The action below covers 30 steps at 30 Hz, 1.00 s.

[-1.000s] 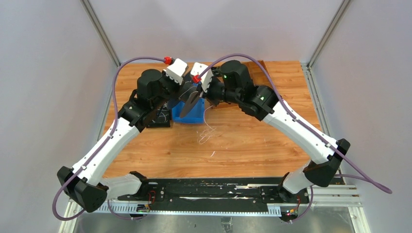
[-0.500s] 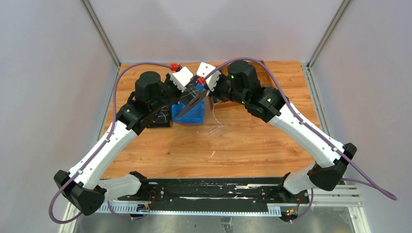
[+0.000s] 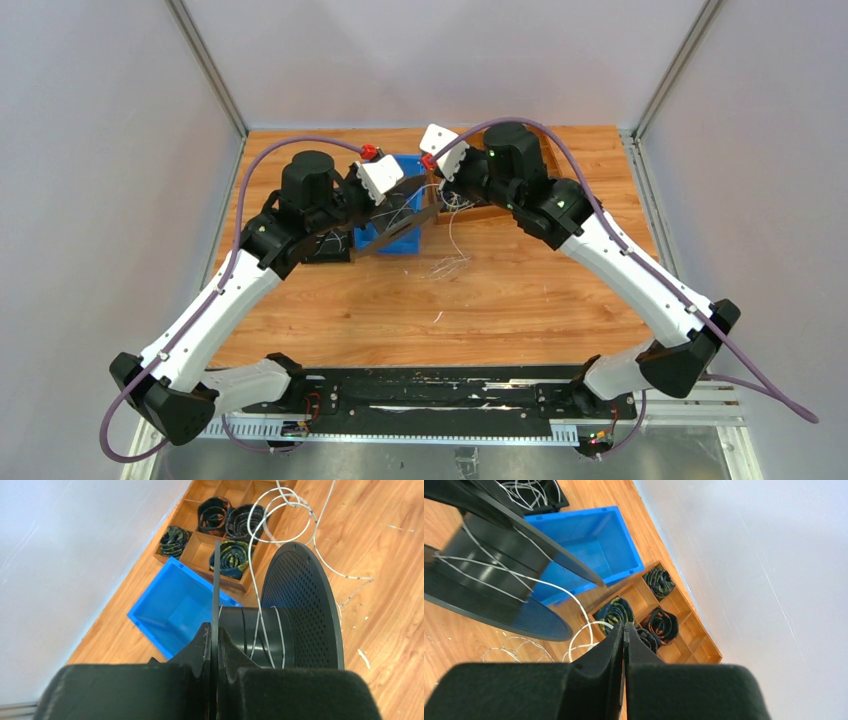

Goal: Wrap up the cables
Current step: Wrap the cable around the cable reel.

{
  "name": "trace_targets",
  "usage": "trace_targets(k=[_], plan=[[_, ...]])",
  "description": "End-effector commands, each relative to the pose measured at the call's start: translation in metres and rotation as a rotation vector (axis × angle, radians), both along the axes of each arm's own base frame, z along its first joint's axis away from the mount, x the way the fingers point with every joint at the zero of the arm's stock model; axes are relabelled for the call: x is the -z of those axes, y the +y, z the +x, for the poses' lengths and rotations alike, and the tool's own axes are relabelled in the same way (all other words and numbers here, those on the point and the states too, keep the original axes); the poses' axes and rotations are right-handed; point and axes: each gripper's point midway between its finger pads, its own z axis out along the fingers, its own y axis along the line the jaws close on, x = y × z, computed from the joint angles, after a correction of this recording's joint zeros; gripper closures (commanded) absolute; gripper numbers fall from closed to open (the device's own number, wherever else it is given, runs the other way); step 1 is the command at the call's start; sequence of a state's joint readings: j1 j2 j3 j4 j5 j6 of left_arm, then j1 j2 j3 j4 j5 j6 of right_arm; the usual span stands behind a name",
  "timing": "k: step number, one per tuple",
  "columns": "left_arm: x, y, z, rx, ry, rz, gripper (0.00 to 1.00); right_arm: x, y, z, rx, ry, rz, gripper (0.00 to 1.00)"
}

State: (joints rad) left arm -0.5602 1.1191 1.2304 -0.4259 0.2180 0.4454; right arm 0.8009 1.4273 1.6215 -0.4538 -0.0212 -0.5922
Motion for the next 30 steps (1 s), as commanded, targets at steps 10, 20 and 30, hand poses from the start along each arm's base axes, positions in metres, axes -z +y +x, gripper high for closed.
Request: trace_targets(k=[10, 20, 30], plan=[[-0.029, -0.011, -0.021, 0.095, -0.025, -0.087, 1.00, 0.035, -0.049, 0.027, 0.100, 0.035, -0.007, 0.99], [-0.025, -0.014, -0.028, 0.145, -0.020, -0.069, 1.00, 0.034, -0.134, 0.065, 0.289, 0.030, 0.018, 0.99], [-0.025, -0.018, -0.041, 0.211, -0.007, -0.066, 1.00, 0.027, -0.211, 0.089, 0.454, 0.006, 0.051, 0.99]])
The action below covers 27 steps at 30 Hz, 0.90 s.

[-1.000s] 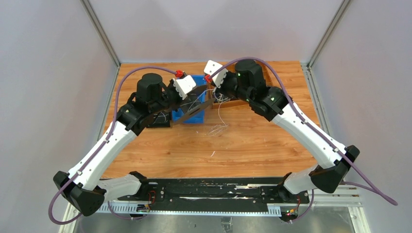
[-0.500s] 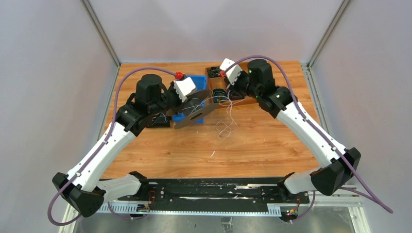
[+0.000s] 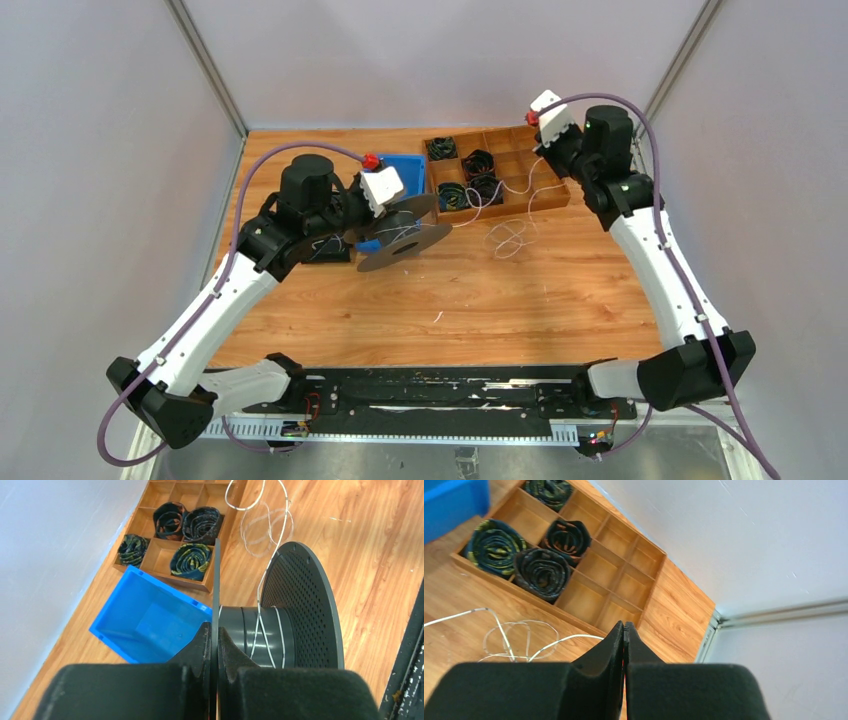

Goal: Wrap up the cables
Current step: Wrap the cable around the cable reel.

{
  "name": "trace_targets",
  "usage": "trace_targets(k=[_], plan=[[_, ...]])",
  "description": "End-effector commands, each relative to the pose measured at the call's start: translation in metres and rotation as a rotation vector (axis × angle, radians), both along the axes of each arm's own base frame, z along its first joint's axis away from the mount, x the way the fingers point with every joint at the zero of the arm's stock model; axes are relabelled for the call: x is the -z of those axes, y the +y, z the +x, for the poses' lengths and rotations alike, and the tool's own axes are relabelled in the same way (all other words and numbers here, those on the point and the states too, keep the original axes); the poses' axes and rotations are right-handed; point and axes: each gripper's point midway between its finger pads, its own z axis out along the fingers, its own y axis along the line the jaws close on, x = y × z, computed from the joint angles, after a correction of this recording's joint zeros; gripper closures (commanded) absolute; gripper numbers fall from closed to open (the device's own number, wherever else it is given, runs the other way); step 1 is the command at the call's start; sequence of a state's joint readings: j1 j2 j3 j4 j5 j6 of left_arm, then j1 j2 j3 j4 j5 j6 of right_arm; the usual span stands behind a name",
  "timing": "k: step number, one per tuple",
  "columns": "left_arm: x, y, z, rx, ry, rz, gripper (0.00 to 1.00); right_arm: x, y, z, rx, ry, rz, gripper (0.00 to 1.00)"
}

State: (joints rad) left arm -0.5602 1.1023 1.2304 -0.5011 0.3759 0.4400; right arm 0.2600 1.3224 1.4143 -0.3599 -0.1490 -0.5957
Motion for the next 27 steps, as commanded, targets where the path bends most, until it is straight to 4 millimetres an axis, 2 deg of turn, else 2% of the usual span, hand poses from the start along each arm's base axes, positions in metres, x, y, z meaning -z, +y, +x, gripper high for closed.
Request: trace_targets(k=[1, 7, 12, 16, 23, 27], plan=[[-0.034, -0.005, -0.014, 0.069, -0.081, -0.058, 1.00, -0.005, -0.028, 0.008, 0.048, -0.026, 0.016, 0.99], [-0.034, -0.010, -0.029, 0.136, -0.051, -0.074, 1.00, 0.008, -0.064, 0.026, 0.124, -0.010, 0.006, 0.99], [-0.044, -0.013, -0.038, 0.165, -0.028, -0.116, 1.00, 0.037, -0.081, 0.033, 0.155, 0.042, -0.014, 0.99], [-0.051, -0.016, -0.043, 0.188, -0.015, -0.137, 1.00, 0.060, -0.085, 0.028, 0.154, 0.083, -0.040, 0.99], [-0.056, -0.017, -0.047, 0.215, 0.006, -0.166, 1.00, 0.087, -0.109, 0.020, 0.212, 0.118, -0.176, 0.98], [-0.058, -0.016, -0.045, 0.204, 0.013, -0.179, 1.00, 0.111, -0.106, 0.007, 0.180, 0.186, -0.189, 0.95]])
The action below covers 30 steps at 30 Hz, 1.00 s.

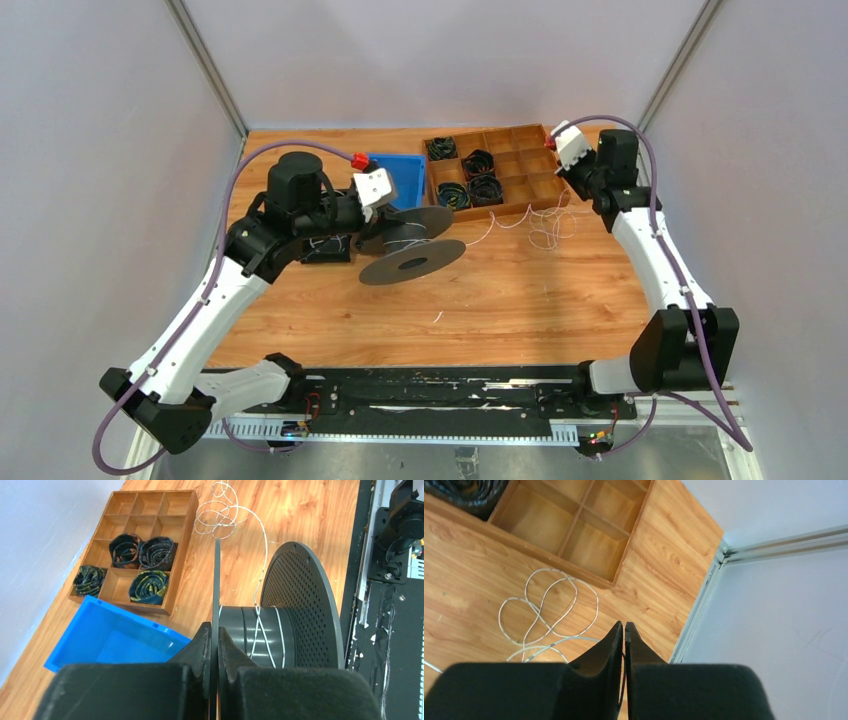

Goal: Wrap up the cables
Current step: Wrap the cable around the cable reel.

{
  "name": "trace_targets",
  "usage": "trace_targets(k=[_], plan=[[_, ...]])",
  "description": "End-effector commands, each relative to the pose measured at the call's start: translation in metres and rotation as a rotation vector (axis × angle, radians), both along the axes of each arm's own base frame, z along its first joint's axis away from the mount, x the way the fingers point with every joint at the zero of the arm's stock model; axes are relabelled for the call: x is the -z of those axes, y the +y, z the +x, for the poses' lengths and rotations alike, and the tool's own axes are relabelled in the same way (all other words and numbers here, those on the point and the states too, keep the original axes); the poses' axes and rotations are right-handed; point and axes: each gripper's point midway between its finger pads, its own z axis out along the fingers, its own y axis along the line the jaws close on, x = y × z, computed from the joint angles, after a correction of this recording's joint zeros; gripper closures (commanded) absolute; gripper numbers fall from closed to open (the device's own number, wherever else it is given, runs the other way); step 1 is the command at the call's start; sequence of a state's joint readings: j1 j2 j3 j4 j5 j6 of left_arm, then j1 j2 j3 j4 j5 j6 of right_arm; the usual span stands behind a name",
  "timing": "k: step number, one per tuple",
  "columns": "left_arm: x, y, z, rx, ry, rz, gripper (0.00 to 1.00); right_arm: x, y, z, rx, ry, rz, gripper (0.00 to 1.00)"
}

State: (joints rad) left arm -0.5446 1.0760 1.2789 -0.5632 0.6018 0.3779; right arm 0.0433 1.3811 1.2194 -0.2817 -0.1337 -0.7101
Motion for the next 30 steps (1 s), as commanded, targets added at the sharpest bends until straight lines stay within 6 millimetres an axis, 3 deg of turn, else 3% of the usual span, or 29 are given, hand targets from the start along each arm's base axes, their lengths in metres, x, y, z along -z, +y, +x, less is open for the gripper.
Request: trace_targets(k=[1, 5, 9, 11, 16, 21, 25, 30], plan=[[-0.037, -0.001, -0.004, 0.015, -0.065, -0.085, 1.00, 0.024, -0.007, -0.016, -0.022, 0.074, -0.039, 0.94], [-0.041, 0.002, -0.001, -0.008, -0.071, -0.085, 1.00, 0.044, 0.012, -0.044, -0.110, 0.188, 0.026, 0.81], [-0.040, 0.001, 0.001, -0.010, -0.068, -0.082, 1.00, 0.045, 0.045, -0.081, -0.283, 0.266, 0.129, 0.66], [-0.039, 0.000, 0.001, -0.006, -0.066, -0.082, 1.00, 0.036, 0.062, -0.096, -0.367, 0.270, 0.188, 0.57], [-0.038, 0.000, 0.001, -0.002, -0.061, -0.081, 1.00, -0.001, 0.090, -0.119, -0.507, 0.204, 0.297, 0.50], [-0.046, -0.002, 0.002, -0.005, -0.039, -0.118, 1.00, -0.030, 0.138, -0.134, -0.659, 0.219, 0.636, 0.43], [-0.058, -0.002, 0.014, -0.065, 0.023, -0.193, 1.00, -0.016, 0.166, -0.125, -0.673, 0.287, 0.917, 0.42], [-0.071, 0.000, 0.027, -0.131, 0.067, -0.262, 1.00, 0.003, 0.205, -0.142, -0.757, 0.323, 0.933, 0.41]])
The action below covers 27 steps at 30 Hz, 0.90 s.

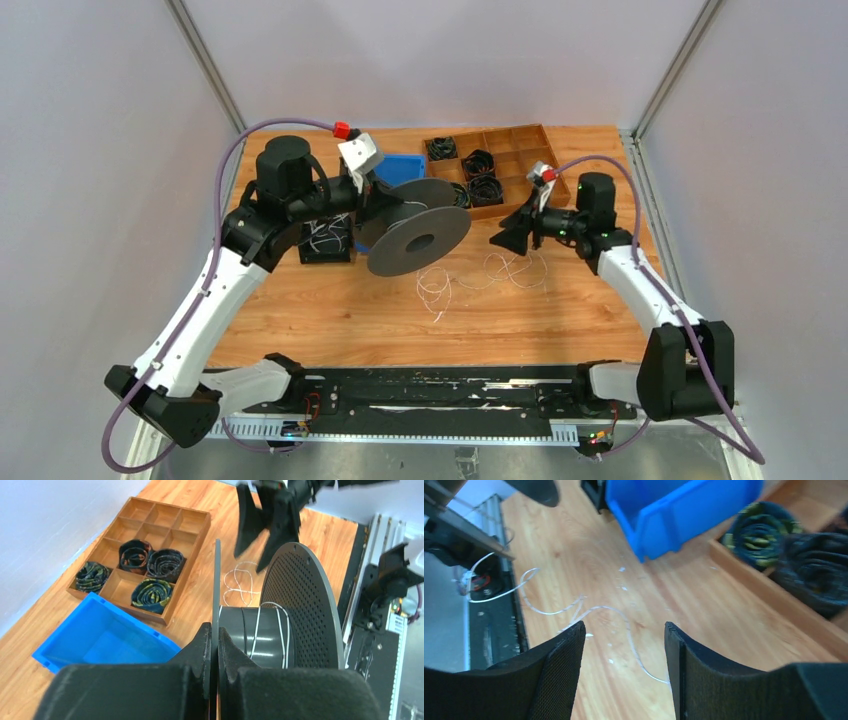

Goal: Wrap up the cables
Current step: Wrap the cable around the cable reel.

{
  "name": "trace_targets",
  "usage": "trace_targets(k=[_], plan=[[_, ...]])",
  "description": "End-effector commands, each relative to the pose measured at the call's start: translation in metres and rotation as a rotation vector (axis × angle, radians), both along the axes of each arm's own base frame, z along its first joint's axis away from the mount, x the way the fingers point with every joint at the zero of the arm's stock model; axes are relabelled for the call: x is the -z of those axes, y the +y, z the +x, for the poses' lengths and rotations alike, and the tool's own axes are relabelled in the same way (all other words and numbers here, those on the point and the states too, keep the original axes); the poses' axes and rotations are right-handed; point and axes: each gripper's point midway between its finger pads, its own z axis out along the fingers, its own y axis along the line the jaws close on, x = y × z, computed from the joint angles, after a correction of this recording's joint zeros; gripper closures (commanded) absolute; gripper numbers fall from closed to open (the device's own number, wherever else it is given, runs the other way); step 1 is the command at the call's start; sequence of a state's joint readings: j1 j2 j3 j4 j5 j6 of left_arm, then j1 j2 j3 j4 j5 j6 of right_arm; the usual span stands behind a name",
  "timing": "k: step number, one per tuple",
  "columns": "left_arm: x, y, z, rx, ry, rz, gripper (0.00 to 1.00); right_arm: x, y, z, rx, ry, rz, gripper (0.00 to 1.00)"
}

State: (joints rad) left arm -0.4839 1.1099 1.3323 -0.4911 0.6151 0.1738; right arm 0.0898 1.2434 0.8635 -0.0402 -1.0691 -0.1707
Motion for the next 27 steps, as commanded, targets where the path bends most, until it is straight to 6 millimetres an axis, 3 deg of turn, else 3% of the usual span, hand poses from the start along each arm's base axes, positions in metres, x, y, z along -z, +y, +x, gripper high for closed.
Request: trace_targets(k=[1, 6, 14, 27], plan=[[-0.046, -0.003, 0.010, -0.047, -0.033, -0.134, 1.00, -0.025, 0.046, -0.024, -0.138, -0.053, 0.125, 0.40], [-0.038, -0.001, 0.023, -0.101, -0.010, -0.141, 1.00, -0.032, 0.071, -0.047, -0.197, -0.067, 0.138, 0.40], [-0.037, 0.002, 0.035, -0.151, 0.015, -0.180, 1.00, -0.021, 0.096, -0.085, -0.307, -0.097, 0.020, 0.40], [-0.031, 0.003, 0.037, -0.160, 0.031, -0.187, 1.00, -0.018, 0.117, -0.100, -0.376, -0.265, -0.123, 0.40]])
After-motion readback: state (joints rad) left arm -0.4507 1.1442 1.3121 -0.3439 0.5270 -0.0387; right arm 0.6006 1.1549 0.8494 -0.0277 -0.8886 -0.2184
